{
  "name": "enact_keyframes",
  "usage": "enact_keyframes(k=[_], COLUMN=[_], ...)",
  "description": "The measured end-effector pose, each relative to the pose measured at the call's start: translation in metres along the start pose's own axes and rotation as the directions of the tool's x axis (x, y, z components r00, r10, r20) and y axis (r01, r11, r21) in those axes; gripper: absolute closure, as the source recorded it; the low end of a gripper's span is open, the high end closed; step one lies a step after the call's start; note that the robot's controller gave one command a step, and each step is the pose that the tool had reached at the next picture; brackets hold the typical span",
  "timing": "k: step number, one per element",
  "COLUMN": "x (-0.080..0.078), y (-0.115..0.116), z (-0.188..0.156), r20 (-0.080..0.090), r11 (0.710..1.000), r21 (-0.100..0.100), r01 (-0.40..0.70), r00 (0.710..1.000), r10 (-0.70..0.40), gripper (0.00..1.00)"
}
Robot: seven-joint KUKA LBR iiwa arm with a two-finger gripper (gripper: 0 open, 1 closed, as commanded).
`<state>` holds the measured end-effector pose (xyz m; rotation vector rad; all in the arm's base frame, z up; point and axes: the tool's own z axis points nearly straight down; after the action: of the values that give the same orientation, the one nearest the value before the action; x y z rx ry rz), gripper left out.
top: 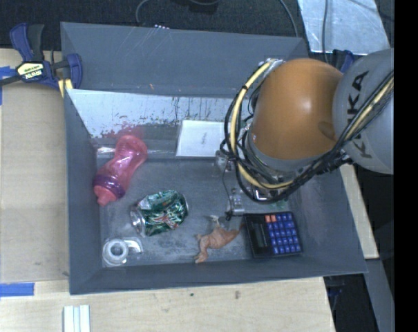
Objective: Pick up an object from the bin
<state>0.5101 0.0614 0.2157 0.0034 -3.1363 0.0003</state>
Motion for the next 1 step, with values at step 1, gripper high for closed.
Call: enact_keyframes(k=[1], x=[-0.0014], y=[-0.0002], z=[-0.0046], r20=[0.008], r11=[1.000], r21=[-0.001], r01=[-0.002], r00=[1.000], r10=[0.002], gripper=[0.00])
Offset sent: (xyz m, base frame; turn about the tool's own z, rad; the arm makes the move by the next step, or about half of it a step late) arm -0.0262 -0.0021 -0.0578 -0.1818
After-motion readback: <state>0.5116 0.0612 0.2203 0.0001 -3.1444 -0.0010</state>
